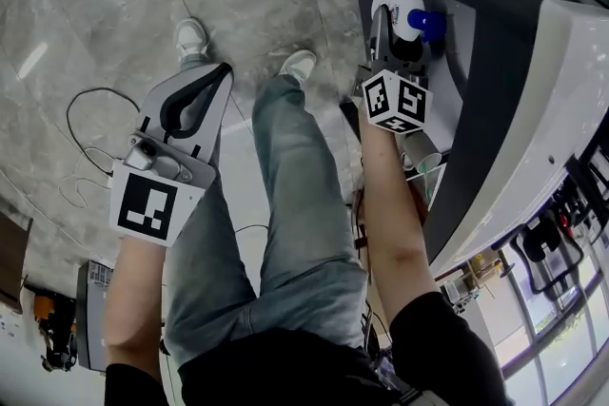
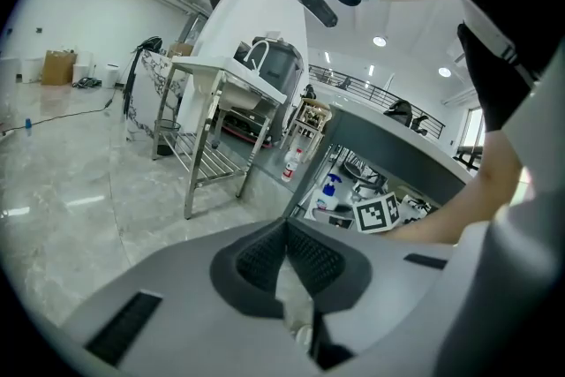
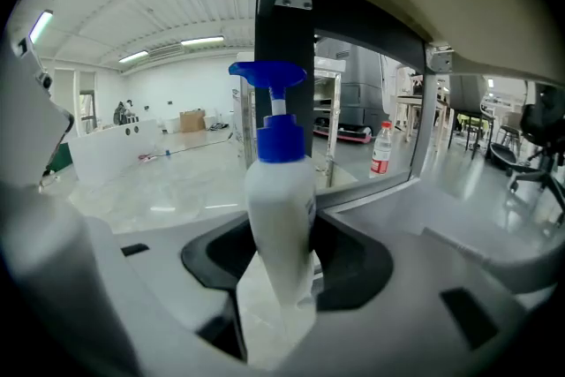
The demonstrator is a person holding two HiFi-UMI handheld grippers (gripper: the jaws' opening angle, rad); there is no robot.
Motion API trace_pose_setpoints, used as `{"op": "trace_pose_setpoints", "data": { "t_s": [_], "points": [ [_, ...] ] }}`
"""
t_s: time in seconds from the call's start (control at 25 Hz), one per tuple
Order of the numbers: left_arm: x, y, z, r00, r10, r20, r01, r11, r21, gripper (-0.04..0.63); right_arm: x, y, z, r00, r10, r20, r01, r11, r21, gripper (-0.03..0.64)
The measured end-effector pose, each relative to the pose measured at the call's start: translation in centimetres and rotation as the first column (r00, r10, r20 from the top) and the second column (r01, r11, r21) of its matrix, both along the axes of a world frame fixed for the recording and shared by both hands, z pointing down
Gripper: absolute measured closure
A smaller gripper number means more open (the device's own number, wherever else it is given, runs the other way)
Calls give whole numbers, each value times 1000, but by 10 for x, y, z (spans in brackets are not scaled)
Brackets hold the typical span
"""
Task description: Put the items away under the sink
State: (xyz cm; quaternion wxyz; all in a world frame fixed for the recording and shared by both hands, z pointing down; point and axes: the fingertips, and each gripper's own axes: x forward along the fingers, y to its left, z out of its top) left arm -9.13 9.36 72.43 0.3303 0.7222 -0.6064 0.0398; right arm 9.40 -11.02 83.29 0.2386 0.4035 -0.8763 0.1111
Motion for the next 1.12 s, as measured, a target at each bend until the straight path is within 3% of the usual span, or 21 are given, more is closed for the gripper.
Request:
{"op": "trace_pose_setpoints", "data": {
  "t_s": [0.28,0.56,0.84,1.12],
  "points": [
    [3,0,9,1000,26,3,-26,999,-20,572,19,-33,2,996,85,-12,-84,995,60,411],
    [1,-13,8,1000,22,10,-22,1000,-15,572,22,-58,-2,995,100,-23,-96,987,126,411],
    [2,-21,11,1000,24,8,-23,1000,-15,572,36,-81,1,978,203,39,-207,971,123,411],
    [4,-27,8,1000,19,-2,-19,1000,-16,572,38,-96,1,971,232,65,-238,964,117,410]
  ]
}}
